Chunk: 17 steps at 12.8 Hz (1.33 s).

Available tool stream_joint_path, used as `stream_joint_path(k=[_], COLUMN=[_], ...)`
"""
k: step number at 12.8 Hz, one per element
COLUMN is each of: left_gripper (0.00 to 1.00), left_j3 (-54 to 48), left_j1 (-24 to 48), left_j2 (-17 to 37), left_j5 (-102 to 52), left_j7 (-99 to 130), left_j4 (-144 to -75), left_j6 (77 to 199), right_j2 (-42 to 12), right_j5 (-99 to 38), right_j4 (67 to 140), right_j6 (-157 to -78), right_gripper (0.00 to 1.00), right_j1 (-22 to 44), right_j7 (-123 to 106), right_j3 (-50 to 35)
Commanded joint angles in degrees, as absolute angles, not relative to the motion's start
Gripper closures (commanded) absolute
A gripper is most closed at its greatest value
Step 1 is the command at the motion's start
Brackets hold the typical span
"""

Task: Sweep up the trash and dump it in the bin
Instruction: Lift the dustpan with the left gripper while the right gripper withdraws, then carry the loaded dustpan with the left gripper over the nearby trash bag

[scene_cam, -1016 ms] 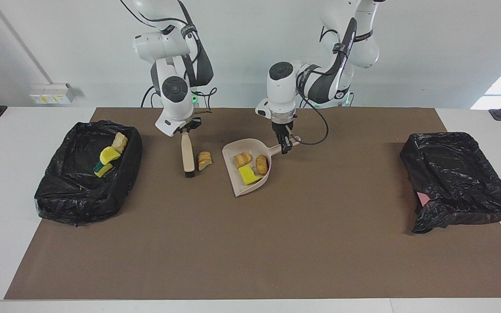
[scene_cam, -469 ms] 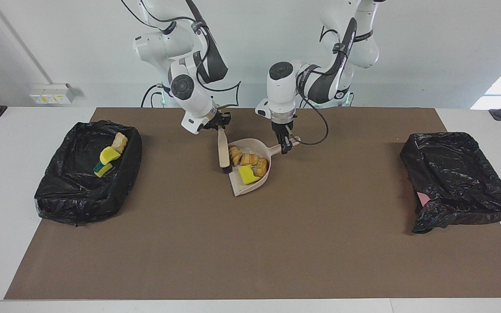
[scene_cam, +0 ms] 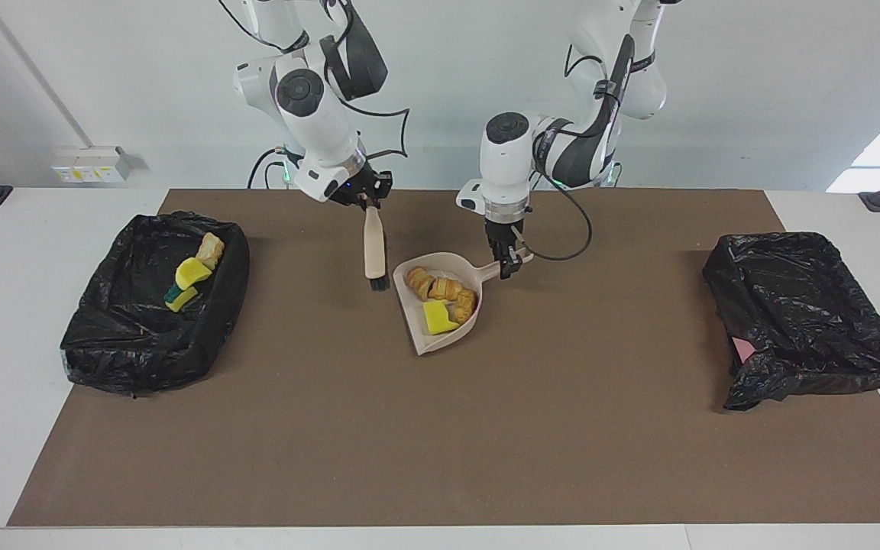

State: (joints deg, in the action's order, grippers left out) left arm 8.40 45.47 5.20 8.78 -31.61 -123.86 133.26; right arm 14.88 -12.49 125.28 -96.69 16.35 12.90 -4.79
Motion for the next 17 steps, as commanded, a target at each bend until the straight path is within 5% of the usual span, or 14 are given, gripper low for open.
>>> stream_joint_path(k=[1,4,13,17], left_gripper=[1.00,1.00,1.00,1.00], left_j3=[8.3,8.3,8.6,9.3], left_j1=[41.8,37.5,24.5,17.2], left_j2=[4.7,4.8,4.6,4.2], left_j5=[8.4,5.5,-0.8,-0.9], left_j7=[-33.9,-40.5,-56.8,-68.1], left_j4=[-121.7,-117.6,-96.1,-94.9], left_j6=[133.9,129.6,103.4,101.0], right_j2=[20.1,20.8,13.5,13.8], right_j5=[-10.1,-11.9,-19.0,-19.0], right_j4=[124.4,125.7,137.0,141.9], right_j6=[-86.5,-83.8,-110.2,-116.5], right_gripper=[1.00,1.00,1.00,1.00], right_j1=[17.3,21.3,34.1,35.2], right_j7=[19.6,28.0,37.7,37.9], right_j3=[-6.2,-12.2,-14.1,-14.1])
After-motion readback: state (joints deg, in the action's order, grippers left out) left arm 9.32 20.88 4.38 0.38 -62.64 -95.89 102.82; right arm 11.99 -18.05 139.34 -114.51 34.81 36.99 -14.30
